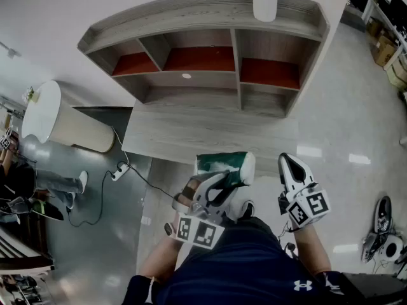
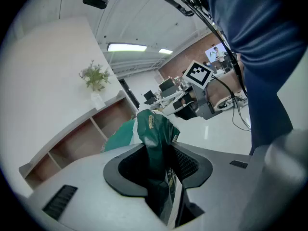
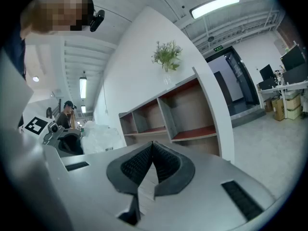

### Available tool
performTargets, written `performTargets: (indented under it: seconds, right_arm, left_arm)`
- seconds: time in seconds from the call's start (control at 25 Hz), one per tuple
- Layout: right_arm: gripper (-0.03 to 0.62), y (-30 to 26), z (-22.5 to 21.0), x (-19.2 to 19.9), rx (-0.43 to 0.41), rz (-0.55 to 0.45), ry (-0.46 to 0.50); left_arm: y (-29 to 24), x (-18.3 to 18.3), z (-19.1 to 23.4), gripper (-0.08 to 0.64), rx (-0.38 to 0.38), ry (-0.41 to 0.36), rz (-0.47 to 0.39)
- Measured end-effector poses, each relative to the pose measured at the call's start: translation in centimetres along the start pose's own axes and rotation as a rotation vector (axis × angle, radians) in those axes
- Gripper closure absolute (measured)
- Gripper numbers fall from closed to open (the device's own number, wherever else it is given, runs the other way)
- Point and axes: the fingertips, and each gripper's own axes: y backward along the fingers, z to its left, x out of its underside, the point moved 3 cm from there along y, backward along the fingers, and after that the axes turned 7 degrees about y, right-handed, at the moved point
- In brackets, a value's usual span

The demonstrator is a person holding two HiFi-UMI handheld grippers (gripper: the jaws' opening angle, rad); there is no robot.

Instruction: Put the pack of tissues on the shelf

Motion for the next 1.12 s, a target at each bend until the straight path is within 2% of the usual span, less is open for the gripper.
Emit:
performTargets:
  seconds: [0.16, 0.48, 0.68, 1.12]
  right_arm:
    - [0.581, 2.1, 0.7, -0.5, 0.025, -0.005, -0.011]
    - [0.581, 5.1, 0.5, 0.1, 0.110, 0.016, -0.023]
    - [0.581, 5.7, 1.2, -0.9, 0.167, 0.004, 0.045]
    - [0.581, 5.2, 4.3, -2.9, 0.256, -0.056, 0.064]
  left_arm:
    - [0.7, -0.7, -1.5, 0.403, 0.027, -0.002, 0.002]
    - [0.7, -1.5, -2.9, 0.403, 0.077, -0.035, -0.052]
    - [1.3, -1.5, -2.5, 0.403, 0.085, -0.044, -0.083]
    - [2.9, -0.4, -0.1, 0.402, 0.119, -0.118, -0.147]
